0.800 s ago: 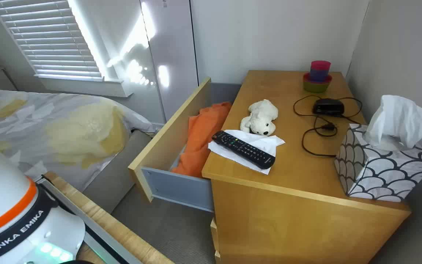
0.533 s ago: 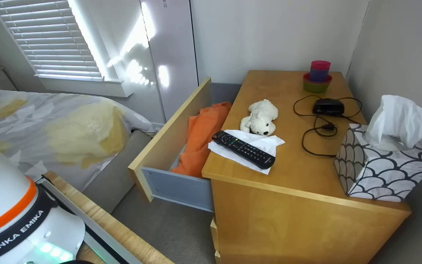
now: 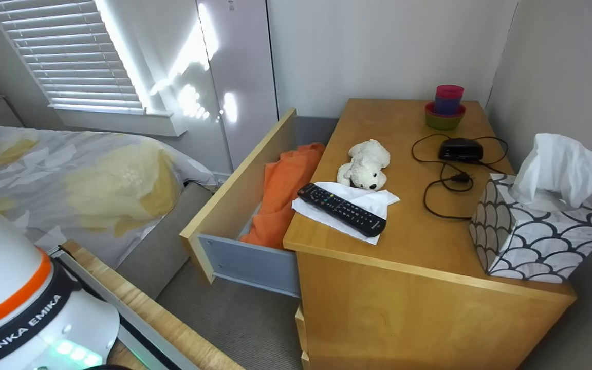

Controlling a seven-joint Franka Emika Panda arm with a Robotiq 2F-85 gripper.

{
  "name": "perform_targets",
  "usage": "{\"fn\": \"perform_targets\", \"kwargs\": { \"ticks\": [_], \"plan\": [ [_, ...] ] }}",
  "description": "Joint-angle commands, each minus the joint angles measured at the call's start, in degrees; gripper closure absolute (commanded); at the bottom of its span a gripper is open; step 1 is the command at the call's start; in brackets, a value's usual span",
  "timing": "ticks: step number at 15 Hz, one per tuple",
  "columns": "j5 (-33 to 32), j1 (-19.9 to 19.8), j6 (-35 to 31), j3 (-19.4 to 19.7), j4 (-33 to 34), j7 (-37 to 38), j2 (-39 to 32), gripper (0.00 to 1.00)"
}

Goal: Pull out one white tissue from the box and put it on the remote, wipe the remote with the white tissue, pick up the white tissue from the remote and put it on the table

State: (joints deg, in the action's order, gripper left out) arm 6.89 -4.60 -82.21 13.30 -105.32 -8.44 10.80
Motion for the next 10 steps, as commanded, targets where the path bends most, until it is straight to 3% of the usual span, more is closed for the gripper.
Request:
{"fn": "perform_targets", "kwargs": {
  "ticks": [1,7,10],
  "plan": [
    [1.45,-4.08,-4.54,1.18,-0.60,3.13,-0.21,0.00],
    [0.31,-10.75,-18.78,5.84,-3.21,4.76,-1.56,0.00],
    [0.18,-12.77,-27.76,6.88,-3.20,10.14,-5.15,0.00]
  ]
}}
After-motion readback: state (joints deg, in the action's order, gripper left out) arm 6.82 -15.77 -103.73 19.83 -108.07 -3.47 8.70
